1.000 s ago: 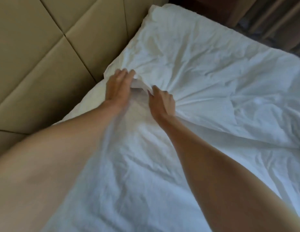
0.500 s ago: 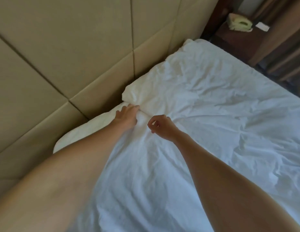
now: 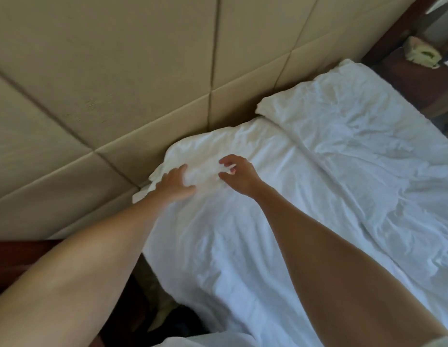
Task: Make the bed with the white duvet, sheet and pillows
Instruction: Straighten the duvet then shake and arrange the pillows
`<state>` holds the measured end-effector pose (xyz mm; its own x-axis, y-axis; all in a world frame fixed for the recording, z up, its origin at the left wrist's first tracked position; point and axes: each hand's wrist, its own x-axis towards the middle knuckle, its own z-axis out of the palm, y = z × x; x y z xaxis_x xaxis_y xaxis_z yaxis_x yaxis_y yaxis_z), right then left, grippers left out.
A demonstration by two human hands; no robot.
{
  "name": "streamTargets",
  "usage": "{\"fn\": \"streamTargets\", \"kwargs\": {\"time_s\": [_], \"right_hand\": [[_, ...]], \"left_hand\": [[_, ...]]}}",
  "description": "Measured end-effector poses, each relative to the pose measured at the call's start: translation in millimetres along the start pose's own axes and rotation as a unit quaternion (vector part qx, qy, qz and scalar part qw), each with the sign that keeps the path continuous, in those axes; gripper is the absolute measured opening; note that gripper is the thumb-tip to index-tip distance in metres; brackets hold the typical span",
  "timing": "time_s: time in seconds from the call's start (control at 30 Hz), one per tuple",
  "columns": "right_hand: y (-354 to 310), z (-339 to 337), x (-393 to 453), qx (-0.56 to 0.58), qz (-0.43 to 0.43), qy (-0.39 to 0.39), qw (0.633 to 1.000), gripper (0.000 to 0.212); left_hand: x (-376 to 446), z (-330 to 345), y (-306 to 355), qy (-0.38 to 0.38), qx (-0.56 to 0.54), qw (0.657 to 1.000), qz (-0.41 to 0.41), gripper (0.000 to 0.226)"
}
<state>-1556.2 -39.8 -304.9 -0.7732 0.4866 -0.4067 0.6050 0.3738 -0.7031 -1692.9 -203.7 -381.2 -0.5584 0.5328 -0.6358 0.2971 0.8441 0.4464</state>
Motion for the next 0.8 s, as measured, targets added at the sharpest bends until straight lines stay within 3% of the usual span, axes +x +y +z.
{"fn": "streamTargets", "kwargs": {"time_s": [0.17, 0.3, 0.43, 0.6, 0.67, 0.73, 0.8], "right_hand": [[-24.7, 81.6, -0.4, -0.064, 0.012, -0.09, 0.994, 0.058], [-12.0, 137.1, -4.6, -0.148, -0.01, -0.089, 0.985, 0.07], [4.7, 172.9, -21.9, -0.134, -0.026, -0.076, 0.988, 0.074], [6.9, 195.5, -70.9, -0.106, 0.044, -0.2, 0.973, 0.084], [-2.8, 201.5, -93.5, -0.078, 0.028, -0.176, 0.981, 0.092], [-12.3, 208.5, -114.8, -0.048, 0.013, -0.116, 0.992, 0.095], [-20.6, 210.8, -133.1, 0.004, 0.034, -0.018, 0.999, 0.074]], "left_hand": [[-18.6, 19.3, -105.8, -0.01, -0.048, 0.995, -0.088, 0.127], [-26.5, 29.7, -135.4, 0.005, -0.125, 0.991, -0.054, 0.126], [-28.7, 52.1, -132.7, -0.012, -0.212, 0.976, -0.056, 0.088], [-59.6, 48.4, -129.7, -0.025, -0.308, 0.95, -0.032, 0.029], [-76.5, 38.4, -123.6, -0.037, -0.342, 0.937, -0.053, 0.032], [-97.9, 27.3, -109.5, -0.055, -0.429, 0.899, -0.075, 0.031], [-121.1, 16.4, -88.0, -0.082, -0.517, 0.849, -0.073, 0.037]]}}
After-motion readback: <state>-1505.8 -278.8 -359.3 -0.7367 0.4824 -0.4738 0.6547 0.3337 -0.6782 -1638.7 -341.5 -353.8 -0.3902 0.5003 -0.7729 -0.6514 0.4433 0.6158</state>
